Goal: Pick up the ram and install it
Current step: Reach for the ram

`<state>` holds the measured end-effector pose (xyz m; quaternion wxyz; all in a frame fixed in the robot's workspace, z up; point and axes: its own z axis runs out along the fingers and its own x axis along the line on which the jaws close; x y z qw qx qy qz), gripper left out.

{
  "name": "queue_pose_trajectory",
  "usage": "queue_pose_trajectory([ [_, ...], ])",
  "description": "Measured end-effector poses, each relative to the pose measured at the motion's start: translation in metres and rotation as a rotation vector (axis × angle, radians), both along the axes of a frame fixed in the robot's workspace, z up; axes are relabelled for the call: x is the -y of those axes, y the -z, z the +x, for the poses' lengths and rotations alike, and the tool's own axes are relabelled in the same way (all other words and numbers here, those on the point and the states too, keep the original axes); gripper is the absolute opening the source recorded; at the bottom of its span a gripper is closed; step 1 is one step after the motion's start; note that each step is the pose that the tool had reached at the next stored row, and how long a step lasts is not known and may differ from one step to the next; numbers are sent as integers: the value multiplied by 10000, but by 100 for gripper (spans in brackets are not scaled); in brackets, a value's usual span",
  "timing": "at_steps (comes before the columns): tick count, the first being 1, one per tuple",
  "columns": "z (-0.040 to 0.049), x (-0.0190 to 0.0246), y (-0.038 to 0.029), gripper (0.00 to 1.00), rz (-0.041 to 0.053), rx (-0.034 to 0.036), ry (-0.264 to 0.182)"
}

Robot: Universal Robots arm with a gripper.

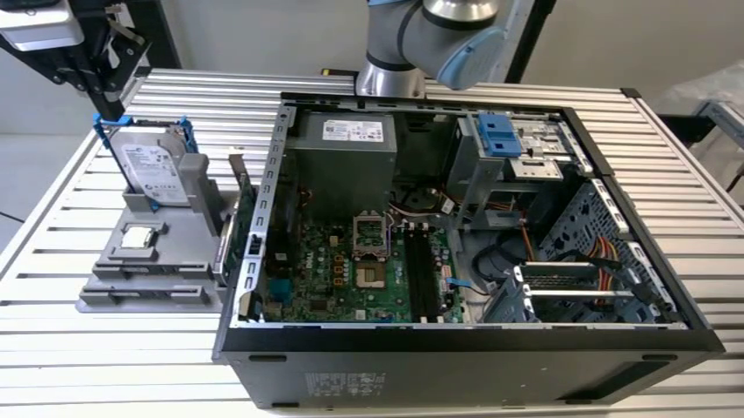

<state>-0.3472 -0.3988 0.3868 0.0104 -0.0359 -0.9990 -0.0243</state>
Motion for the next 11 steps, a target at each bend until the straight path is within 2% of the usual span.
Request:
queue_pose_trajectory([
  [5,-61,0,1,0,0,1,0],
  [11,-74,0,0,0,0,0,-181],
])
